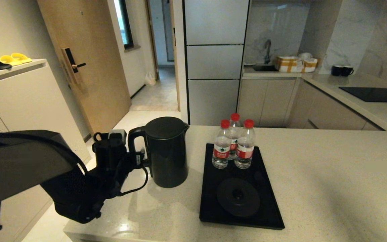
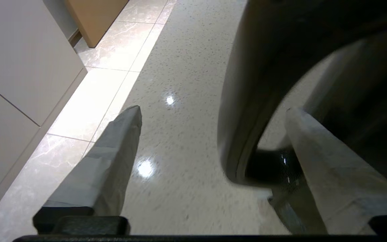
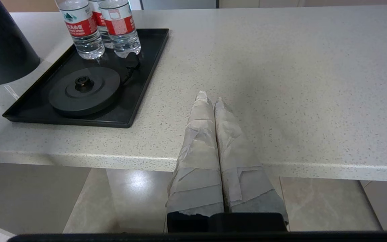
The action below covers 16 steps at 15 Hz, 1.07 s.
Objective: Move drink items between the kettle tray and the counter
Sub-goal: Place it on the left, then return the kettle to its original position
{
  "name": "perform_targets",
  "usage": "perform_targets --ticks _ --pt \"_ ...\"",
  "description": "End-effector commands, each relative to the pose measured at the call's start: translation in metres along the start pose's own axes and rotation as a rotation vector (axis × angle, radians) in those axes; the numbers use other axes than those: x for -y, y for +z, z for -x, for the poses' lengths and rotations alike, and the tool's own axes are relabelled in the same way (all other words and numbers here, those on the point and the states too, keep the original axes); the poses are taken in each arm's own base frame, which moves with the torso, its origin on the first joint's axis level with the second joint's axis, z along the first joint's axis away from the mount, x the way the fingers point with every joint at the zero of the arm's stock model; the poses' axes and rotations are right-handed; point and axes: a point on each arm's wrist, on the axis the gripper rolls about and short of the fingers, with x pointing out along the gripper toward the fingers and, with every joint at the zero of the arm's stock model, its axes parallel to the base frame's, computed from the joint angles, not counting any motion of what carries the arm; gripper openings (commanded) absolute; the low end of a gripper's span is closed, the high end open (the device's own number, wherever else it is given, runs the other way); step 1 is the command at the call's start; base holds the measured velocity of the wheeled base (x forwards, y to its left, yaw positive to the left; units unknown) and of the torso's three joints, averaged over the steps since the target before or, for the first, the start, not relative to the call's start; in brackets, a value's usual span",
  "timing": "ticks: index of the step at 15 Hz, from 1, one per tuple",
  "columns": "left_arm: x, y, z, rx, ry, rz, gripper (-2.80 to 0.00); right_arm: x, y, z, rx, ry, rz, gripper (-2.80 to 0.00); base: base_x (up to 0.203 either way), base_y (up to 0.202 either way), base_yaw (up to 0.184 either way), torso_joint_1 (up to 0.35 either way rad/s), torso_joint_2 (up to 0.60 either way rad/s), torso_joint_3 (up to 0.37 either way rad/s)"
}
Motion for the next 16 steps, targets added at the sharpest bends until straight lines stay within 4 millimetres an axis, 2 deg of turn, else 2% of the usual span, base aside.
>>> perform_targets --ticks 1,2,4,6,9,12,13,15,16 --pt "-0.008 0.013 0.025 0.026 -0.008 0.012 0.00 0.000 0.000 0.000 -0.001 0.000 0.000 -2.80 0.000 0.000 0.000 0.000 0.00 0.000" --pt "-0.013 0.015 0.036 0.025 -0.013 0.011 0.00 0.000 0.000 0.000 -0.001 0.000 0.000 -2.80 0.000 0.000 0.000 0.000 0.00 0.000" --pt "-0.014 0.015 0.043 0.023 -0.019 0.009 0.00 0.000 0.000 0.000 -0.001 0.000 0.000 -2.80 0.000 0.000 0.000 0.000 0.00 0.000" --pt "-0.021 0.031 0.065 0.069 -0.028 0.022 0.00 0.000 0.000 0.000 -0.001 0.000 0.000 -2.80 0.000 0.000 0.000 0.000 0.00 0.000" --pt "-0.032 0.063 0.115 0.135 -0.068 0.038 0.00 0.000 0.000 0.000 -0.001 0.000 0.000 -2.80 0.000 0.000 0.000 0.000 0.00 0.000" --pt "-0.038 0.082 0.173 0.125 -0.148 0.017 0.00 0.000 0.000 0.000 -0.001 0.000 0.000 -2.80 0.000 0.000 0.000 0.000 0.00 0.000" --pt "-0.042 0.086 0.194 0.108 -0.176 0.000 -2.80 0.000 0.000 0.000 -0.001 0.000 0.000 -2.80 0.000 0.000 0.000 0.000 0.00 0.000" --pt "-0.044 0.085 0.217 0.042 -0.220 -0.049 -2.80 0.000 0.000 0.000 -0.001 0.000 0.000 -2.80 0.000 0.000 0.000 0.000 0.00 0.000" --pt "-0.049 0.091 0.225 0.021 -0.224 -0.042 -2.80 0.000 0.000 0.000 -0.001 0.000 0.000 -2.80 0.000 0.000 0.000 0.000 0.00 0.000"
